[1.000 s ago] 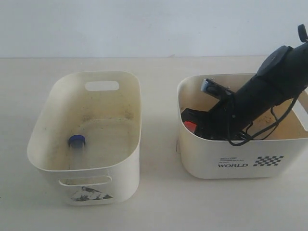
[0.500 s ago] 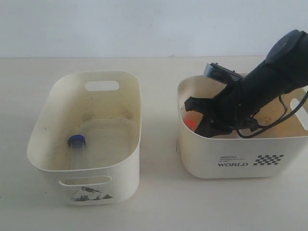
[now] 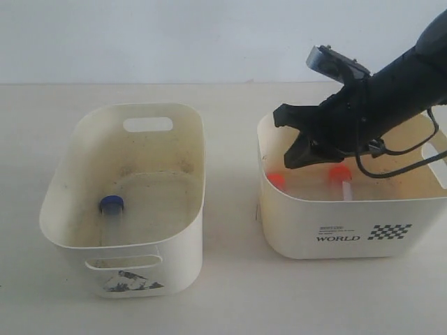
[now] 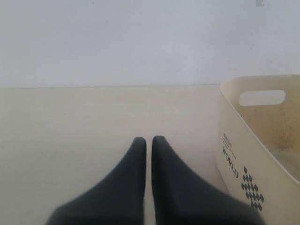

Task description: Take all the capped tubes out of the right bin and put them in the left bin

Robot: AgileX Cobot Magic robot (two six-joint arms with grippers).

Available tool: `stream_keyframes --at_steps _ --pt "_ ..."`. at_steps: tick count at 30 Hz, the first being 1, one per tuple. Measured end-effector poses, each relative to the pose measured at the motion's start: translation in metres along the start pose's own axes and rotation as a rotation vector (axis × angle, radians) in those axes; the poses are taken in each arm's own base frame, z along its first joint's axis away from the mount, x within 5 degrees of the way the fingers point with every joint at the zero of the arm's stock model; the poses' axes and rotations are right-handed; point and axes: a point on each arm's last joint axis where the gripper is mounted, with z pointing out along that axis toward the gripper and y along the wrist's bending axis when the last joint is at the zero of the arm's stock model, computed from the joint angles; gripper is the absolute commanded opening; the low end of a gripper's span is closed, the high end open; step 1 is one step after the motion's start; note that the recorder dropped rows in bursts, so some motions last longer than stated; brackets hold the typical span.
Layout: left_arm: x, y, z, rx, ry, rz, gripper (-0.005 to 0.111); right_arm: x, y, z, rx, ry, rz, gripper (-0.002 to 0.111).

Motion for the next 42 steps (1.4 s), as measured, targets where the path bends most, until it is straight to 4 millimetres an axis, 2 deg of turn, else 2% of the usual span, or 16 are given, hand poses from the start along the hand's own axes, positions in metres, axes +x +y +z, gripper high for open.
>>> stream_keyframes --at_steps 5,7,9,10,11,12,17,20,21,30,38,41,42 --pt "0.0 0.0 0.0 0.0 0.0 0.0 0.004 -0.001 0.005 -0.01 0.007 -0.027 -0.027 0.0" --pt "0.0 0.0 0.0 0.0 0.0 0.0 0.004 0.0 0.003 -0.009 0.01 -0.021 -0.027 0.005" --pt "0.0 0.0 0.0 0.0 0.0 0.0 0.004 0.0 -0.001 0.0 0.016 0.004 -0.013 0.024" --pt "0.0 0.0 0.0 0.0 0.0 0.0 0.004 0.001 -0.004 0.004 0.017 0.016 -0.005 0.041" --pt "0.0 0.0 0.0 0.0 0.0 0.0 0.004 0.003 -0.008 0.014 0.015 0.041 0.023 0.048" --pt "0.0 0.0 0.0 0.0 0.0 0.0 0.004 0.003 -0.01 0.017 0.014 0.052 0.032 0.059" --pt "0.0 0.0 0.0 0.0 0.0 0.0 0.004 0.006 -0.025 0.04 0.045 0.084 0.073 0.063" --pt "0.0 0.0 0.0 0.0 0.0 0.0 0.004 0.008 -0.033 0.052 0.056 0.111 0.092 0.083" --pt "0.0 0.0 0.0 0.0 0.0 0.0 0.004 0.009 -0.034 0.054 0.058 0.118 0.096 0.087" --pt "0.0 0.0 0.0 0.0 0.0 0.0 0.004 0.009 -0.039 0.06 0.076 0.111 0.105 0.086" --pt "0.0 0.0 0.0 0.0 0.0 0.0 0.004 0.014 -0.037 0.076 0.094 0.139 0.088 0.086" --pt "0.0 0.0 0.0 0.0 0.0 0.0 0.004 0.014 -0.036 0.08 0.105 0.135 0.071 0.077" --pt "0.0 0.0 0.0 0.0 0.0 0.0 0.004 0.014 -0.035 0.08 0.109 0.132 0.069 0.065"
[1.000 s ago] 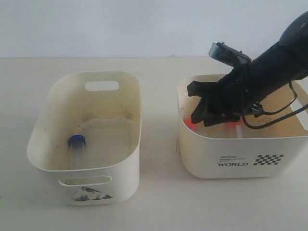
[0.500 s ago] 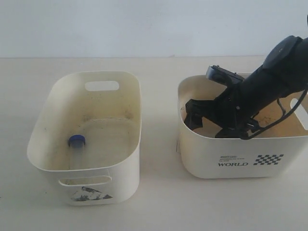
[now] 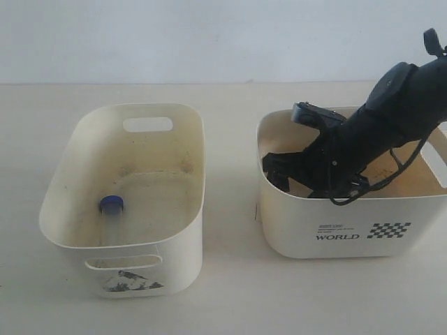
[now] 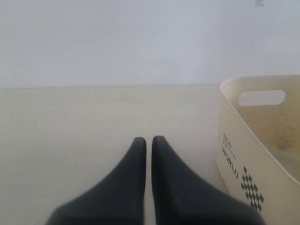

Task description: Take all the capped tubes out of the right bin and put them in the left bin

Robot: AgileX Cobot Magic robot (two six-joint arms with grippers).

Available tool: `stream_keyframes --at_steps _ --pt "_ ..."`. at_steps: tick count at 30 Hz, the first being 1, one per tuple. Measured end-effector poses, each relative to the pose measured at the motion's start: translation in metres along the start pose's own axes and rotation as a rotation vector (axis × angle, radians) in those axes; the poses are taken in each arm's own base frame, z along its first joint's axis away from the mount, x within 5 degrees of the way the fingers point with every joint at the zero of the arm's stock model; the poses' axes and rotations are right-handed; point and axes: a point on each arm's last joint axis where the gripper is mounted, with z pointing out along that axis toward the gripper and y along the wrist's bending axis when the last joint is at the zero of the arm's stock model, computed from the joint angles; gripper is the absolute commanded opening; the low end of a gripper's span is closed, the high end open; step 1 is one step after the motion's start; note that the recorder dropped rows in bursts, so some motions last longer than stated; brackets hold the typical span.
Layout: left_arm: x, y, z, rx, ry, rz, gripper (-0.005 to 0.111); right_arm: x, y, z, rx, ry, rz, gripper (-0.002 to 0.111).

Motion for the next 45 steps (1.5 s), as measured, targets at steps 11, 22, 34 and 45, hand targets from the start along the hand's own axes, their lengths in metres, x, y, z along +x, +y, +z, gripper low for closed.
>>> stream_keyframes --at_steps 11,22,34,45 --pt "0.0 0.0 0.0 0.0 0.0 0.0 0.004 0.002 0.006 0.009 -0.033 0.01 0.082 0.0" --pt "0.0 0.0 0.0 0.0 0.0 0.0 0.004 0.003 0.007 0.009 -0.042 0.028 0.081 0.0" --pt "0.0 0.0 0.0 0.0 0.0 0.0 0.004 0.002 0.02 -0.024 -0.049 -0.041 0.015 0.0" --pt "0.0 0.0 0.0 0.0 0.0 0.0 0.004 0.0 0.034 -0.062 -0.048 -0.14 -0.051 0.0"
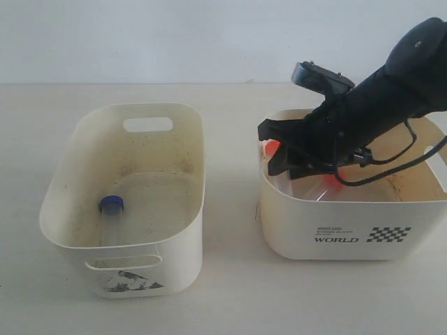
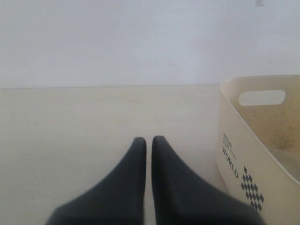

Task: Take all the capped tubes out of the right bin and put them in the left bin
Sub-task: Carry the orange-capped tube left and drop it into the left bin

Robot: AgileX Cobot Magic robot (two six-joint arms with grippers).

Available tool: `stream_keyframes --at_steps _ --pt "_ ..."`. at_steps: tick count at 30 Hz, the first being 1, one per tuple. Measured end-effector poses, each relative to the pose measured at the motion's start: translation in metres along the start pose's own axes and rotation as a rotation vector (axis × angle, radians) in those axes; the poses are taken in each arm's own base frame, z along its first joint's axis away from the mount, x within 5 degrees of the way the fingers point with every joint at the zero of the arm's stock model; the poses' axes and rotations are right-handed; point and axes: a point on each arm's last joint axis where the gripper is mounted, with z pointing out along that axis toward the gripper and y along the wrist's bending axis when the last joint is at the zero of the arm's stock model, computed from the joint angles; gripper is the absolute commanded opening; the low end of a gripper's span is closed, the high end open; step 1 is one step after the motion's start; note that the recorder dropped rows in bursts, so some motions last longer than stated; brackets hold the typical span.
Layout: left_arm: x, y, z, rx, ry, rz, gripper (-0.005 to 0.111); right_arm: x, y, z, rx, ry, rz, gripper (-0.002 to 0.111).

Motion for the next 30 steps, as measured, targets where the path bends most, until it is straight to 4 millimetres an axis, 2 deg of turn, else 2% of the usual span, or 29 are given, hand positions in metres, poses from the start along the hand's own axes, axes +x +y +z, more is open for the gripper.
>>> stream_keyframes --at_steps 4,10,14,17,21,25,27,30 --pt "0.0 0.0 0.0 0.0 0.0 0.0 0.004 -0.002 0.005 -0.019 0.034 -0.046 -0.036 0.0" --pt "0.0 0.0 0.0 0.0 0.0 0.0 0.004 -0.004 0.019 -0.063 0.043 -0.177 -0.054 0.0" --pt "0.0 0.0 0.0 0.0 0.0 0.0 0.004 -0.005 0.042 -0.097 -0.051 -0.302 -0.04 0.0" --pt "0.0 0.0 0.0 0.0 0.0 0.0 0.004 0.0 0.062 -0.111 -0.131 -0.364 -0.045 0.0" --pt "0.0 0.0 0.0 0.0 0.0 0.0 0.004 0.009 0.092 -0.105 -0.202 -0.381 -0.091 0.0" --pt "0.0 0.0 0.0 0.0 0.0 0.0 0.004 0.024 0.128 -0.082 -0.251 -0.386 -0.17 0.0" --pt "0.0 0.0 0.0 0.0 0.0 0.0 0.004 0.029 0.139 -0.071 -0.259 -0.4 -0.191 0.0" --pt "0.0 0.0 0.0 0.0 0.0 0.0 0.004 0.034 0.15 -0.055 -0.257 -0.415 -0.205 0.014"
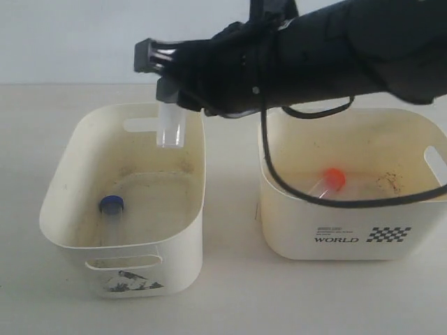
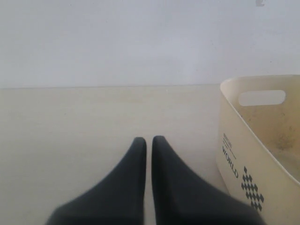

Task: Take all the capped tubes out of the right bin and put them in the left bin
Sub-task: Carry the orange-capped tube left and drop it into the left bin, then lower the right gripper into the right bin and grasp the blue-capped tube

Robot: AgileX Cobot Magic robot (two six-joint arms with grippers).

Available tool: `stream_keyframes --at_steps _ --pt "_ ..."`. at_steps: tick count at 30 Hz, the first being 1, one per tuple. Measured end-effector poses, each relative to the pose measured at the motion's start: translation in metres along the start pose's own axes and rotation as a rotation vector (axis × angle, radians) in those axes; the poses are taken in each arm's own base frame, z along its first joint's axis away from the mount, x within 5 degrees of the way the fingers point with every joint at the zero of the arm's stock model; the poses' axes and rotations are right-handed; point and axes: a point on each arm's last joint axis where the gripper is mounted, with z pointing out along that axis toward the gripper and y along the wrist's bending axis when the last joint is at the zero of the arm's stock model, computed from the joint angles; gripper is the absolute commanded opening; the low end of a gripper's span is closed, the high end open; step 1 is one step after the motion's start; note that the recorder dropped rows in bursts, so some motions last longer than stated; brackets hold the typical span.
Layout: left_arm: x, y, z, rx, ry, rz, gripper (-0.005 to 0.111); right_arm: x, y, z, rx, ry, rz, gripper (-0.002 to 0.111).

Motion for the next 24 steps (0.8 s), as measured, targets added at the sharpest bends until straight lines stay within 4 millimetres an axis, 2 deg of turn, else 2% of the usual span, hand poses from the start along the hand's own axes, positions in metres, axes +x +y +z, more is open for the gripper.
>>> stream_keyframes --at_steps 2,4,7,9,13,19,21,24 --pt "0.0 0.0 0.0 0.0 0.0 0.0 0.004 0.006 0.0 0.01 0.009 0.012 -0.005 0.031" --pt "0.0 0.0 0.0 0.0 0.0 0.0 0.004 0.011 -0.002 0.018 0.018 0.027 -0.004 0.051" --pt "0.0 0.0 0.0 0.0 0.0 0.0 0.004 0.016 -0.006 0.026 0.034 0.043 0.0 0.072" --pt "0.0 0.0 0.0 0.0 0.0 0.0 0.004 0.017 -0.007 0.027 0.036 0.047 -0.008 0.07" --pt "0.0 0.0 0.0 0.0 0.0 0.0 0.004 0.014 -0.009 0.026 0.032 0.067 -0.034 0.053" --pt "0.0 0.0 0.0 0.0 0.0 0.0 0.004 -0.021 -0.025 0.008 0.022 0.156 -0.061 0.053" --pt "0.0 0.0 0.0 0.0 0.0 0.0 0.004 -0.036 -0.037 -0.003 0.061 0.205 -0.066 0.053" --pt "0.0 0.0 0.0 0.0 0.0 0.0 0.004 -0.046 -0.06 -0.018 0.191 0.314 -0.086 0.053"
